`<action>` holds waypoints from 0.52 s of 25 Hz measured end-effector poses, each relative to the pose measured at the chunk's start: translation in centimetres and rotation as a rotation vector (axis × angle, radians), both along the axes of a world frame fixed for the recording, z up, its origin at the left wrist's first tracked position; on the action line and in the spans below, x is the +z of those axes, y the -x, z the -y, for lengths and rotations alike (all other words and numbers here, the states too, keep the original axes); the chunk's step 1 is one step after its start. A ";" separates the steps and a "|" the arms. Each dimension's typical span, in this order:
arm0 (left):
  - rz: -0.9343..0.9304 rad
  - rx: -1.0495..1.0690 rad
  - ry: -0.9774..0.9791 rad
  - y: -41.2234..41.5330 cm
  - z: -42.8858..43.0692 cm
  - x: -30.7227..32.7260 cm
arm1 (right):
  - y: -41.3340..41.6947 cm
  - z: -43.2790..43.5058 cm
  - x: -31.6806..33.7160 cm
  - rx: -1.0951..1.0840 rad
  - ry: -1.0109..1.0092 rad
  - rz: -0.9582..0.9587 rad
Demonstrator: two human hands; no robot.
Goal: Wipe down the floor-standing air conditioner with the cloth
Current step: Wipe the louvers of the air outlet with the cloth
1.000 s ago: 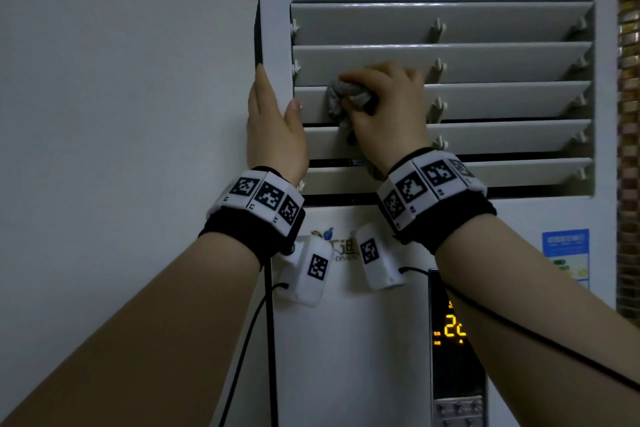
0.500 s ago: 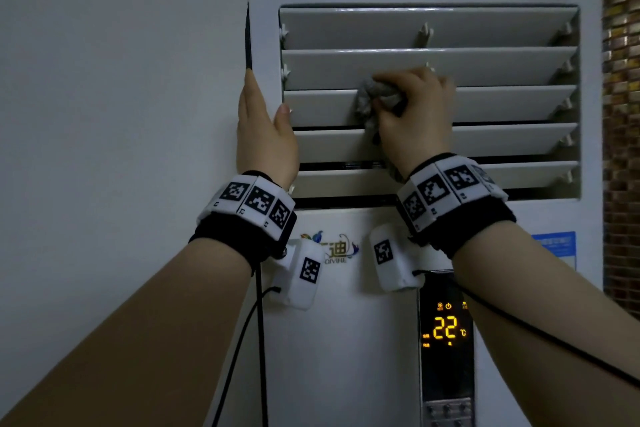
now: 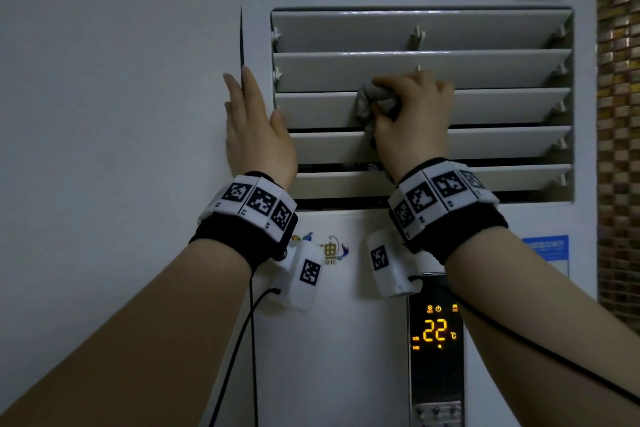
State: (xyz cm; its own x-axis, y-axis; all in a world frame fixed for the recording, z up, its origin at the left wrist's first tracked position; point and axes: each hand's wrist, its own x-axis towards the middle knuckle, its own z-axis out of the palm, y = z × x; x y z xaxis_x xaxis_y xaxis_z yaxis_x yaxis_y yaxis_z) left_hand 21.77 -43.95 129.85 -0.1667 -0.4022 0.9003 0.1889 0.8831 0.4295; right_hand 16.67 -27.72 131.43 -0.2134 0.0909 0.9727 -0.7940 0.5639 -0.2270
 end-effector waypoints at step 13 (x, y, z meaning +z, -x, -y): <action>0.241 0.413 0.356 1.3 -3.9 -0.2 | 0.3 -0.7 0.1 0.061 -0.100 -0.051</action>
